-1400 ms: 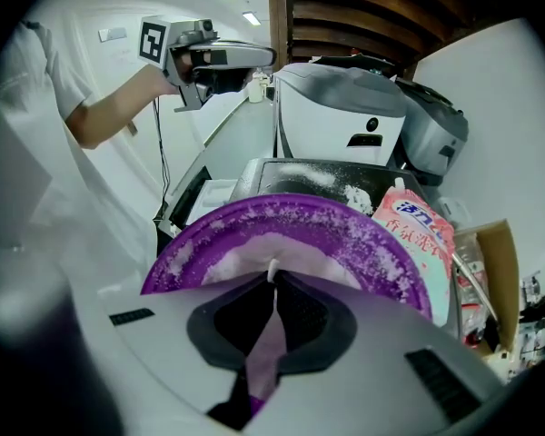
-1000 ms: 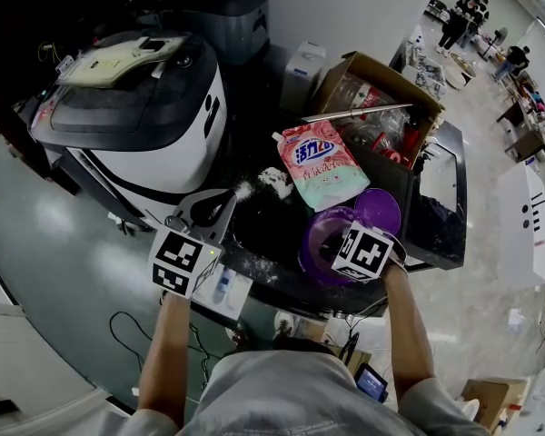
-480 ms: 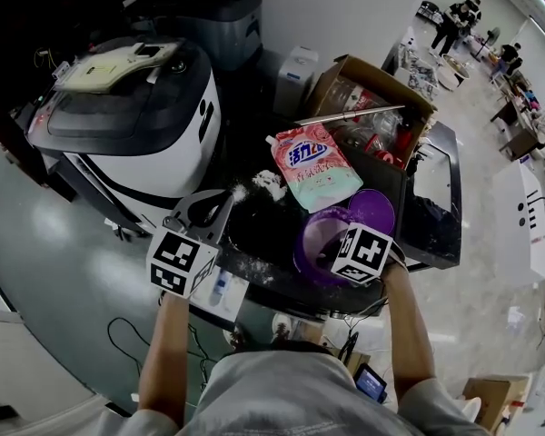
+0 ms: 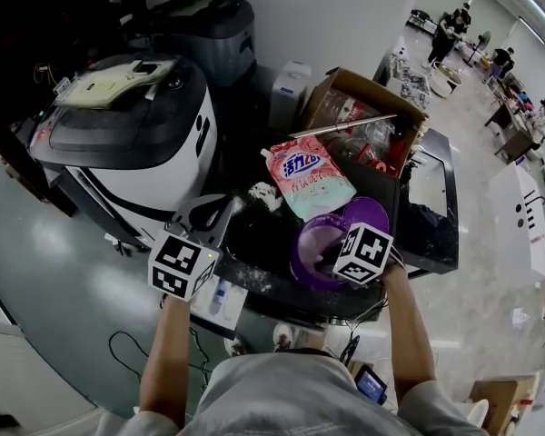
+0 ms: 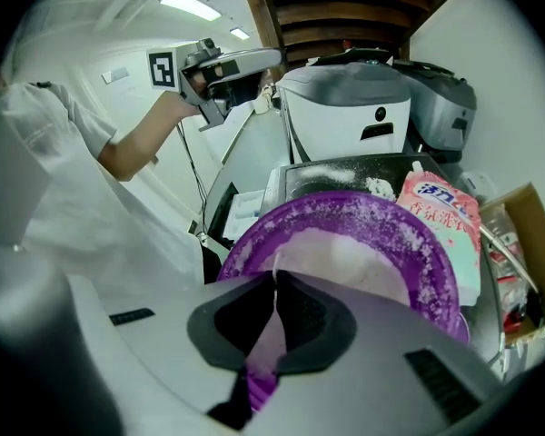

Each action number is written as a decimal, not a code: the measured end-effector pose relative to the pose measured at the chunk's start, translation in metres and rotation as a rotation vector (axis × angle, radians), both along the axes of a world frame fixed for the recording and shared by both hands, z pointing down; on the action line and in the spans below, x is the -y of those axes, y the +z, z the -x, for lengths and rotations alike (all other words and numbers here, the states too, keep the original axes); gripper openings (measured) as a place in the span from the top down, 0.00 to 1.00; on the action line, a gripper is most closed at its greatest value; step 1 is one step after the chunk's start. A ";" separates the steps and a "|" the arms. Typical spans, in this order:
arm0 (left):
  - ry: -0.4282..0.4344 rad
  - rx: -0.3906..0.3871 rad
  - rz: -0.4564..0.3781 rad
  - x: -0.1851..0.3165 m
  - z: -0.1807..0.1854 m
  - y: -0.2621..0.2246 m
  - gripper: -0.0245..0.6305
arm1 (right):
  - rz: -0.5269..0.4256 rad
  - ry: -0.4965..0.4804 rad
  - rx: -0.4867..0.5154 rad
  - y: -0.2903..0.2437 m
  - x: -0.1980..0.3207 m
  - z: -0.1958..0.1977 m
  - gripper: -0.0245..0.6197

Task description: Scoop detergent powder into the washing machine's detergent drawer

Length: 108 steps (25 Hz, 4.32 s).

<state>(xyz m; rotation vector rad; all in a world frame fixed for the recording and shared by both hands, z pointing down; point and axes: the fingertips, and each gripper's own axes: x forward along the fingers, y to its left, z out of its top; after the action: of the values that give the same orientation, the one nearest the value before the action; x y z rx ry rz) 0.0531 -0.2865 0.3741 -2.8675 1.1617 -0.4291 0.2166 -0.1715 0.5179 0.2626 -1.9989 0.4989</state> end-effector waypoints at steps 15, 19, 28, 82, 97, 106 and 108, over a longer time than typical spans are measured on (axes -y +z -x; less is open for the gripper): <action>0.048 -0.054 0.014 -0.011 -0.018 -0.009 0.95 | -0.107 0.213 0.181 -0.037 0.022 -0.018 0.95; 0.058 -0.079 0.018 -0.014 -0.023 -0.012 0.95 | -0.185 0.333 0.264 -0.055 0.036 -0.028 0.95; 0.083 -0.087 0.005 -0.020 -0.041 -0.017 0.95 | -0.341 0.624 0.413 -0.098 0.052 -0.064 0.95; -0.050 -0.027 0.028 -0.174 0.005 -0.008 0.95 | -0.387 0.970 0.991 -0.144 -0.045 -0.075 0.95; -0.115 -0.054 0.078 -0.172 0.115 0.027 0.95 | -0.331 0.885 0.874 -0.114 -0.039 0.056 0.95; -0.058 -0.039 0.127 -0.144 0.179 0.055 0.95 | -0.312 0.922 0.804 -0.080 -0.020 0.137 0.95; -0.041 -0.037 0.140 -0.137 0.190 0.063 0.95 | -0.307 0.936 0.784 -0.068 -0.017 0.151 0.95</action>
<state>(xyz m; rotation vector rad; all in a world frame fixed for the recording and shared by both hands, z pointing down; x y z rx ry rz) -0.1366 -0.1495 0.4374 -2.9868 1.2471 -0.4789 0.0652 -0.1544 0.4499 1.4067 -2.6338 0.9751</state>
